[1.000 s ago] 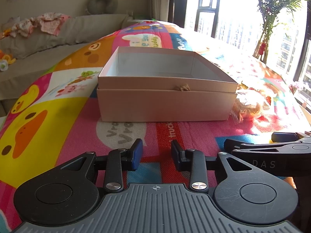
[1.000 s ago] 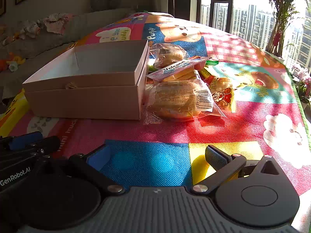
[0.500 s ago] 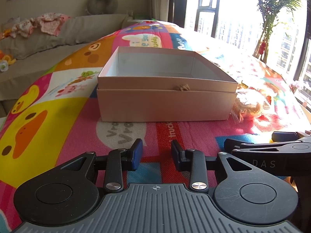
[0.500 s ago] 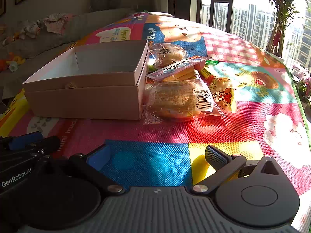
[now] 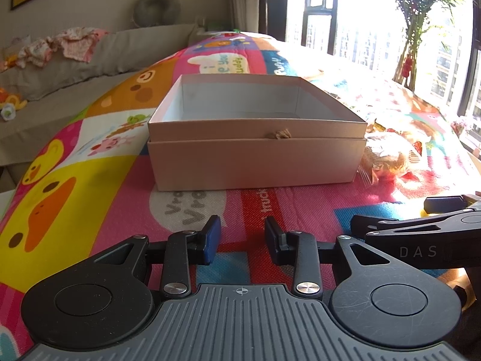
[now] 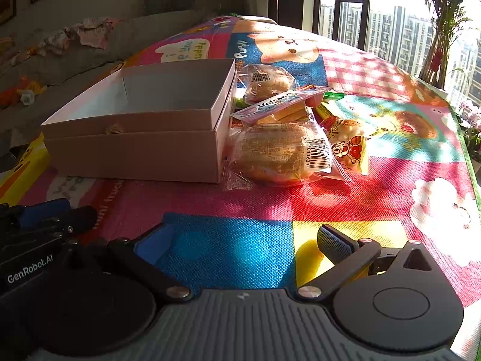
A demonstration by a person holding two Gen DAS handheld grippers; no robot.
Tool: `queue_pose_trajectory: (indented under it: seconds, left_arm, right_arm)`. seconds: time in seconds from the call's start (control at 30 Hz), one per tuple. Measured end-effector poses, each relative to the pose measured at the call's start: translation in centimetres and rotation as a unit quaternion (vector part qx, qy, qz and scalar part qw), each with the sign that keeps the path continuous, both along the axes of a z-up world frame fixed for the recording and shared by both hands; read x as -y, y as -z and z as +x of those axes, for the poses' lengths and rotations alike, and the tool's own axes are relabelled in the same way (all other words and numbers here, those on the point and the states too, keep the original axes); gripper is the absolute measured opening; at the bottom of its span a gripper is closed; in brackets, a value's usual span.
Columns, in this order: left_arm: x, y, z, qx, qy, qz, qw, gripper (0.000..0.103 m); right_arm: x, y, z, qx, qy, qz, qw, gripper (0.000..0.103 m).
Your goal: Organize objects
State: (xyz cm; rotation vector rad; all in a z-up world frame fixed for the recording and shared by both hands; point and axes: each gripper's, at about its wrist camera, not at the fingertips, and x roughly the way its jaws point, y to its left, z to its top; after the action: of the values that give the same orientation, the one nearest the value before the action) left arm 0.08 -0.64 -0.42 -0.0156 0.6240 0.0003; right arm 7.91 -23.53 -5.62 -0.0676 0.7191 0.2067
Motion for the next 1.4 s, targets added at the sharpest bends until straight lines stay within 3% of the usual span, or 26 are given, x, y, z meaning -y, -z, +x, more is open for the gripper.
queue_pose_trajectory:
  seconds: [0.67, 0.83, 0.93, 1.07, 1.17, 1.3, 1.4]
  left_arm:
    - [-0.7, -0.4, -0.1, 0.0, 0.004, -0.019, 0.9998, 0.034]
    - [-2.3, -4.6, 0.2, 0.035, -0.007, -0.01, 0.9993, 0.034]
    - [-3.5, -8.2, 2.0, 0.065, -0.012, 0.005, 0.9978, 0.033]
    - [-4.9, -9.6, 6.9, 0.014, -0.006, 0.02, 0.9997, 0.033]
    - [-6.7, -8.6, 10.8, -0.045, 0.024, -0.014, 0.9986, 0.033]
    - [-8.0, -7.7, 13.6, -0.058, 0.025, -0.031, 0.9975, 0.025]
    - [-8.1, -7.0, 15.2, -0.065, 0.025, -0.033, 0.9971, 0.025]
  right_arm:
    - [-0.4, -0.3, 0.3, -0.02, 0.005, -0.008, 1.0, 0.103]
    - [0.6, -0.9, 0.1, -0.026, -0.007, 0.022, 0.999, 0.103]
    - [1.2, -2.7, -0.6, -0.001, -0.009, 0.028, 1.0, 0.103]
    - [2.3, -6.7, -1.0, 0.059, -0.006, 0.031, 0.998, 0.103]
    - [3.7, -9.6, -0.3, 0.079, -0.004, 0.046, 0.996, 0.103]
    - [5.4, -11.6, 0.8, 0.093, -0.002, 0.037, 0.995, 0.103]
    - [6.2, -11.7, 1.8, 0.095, -0.002, 0.013, 0.995, 0.103]
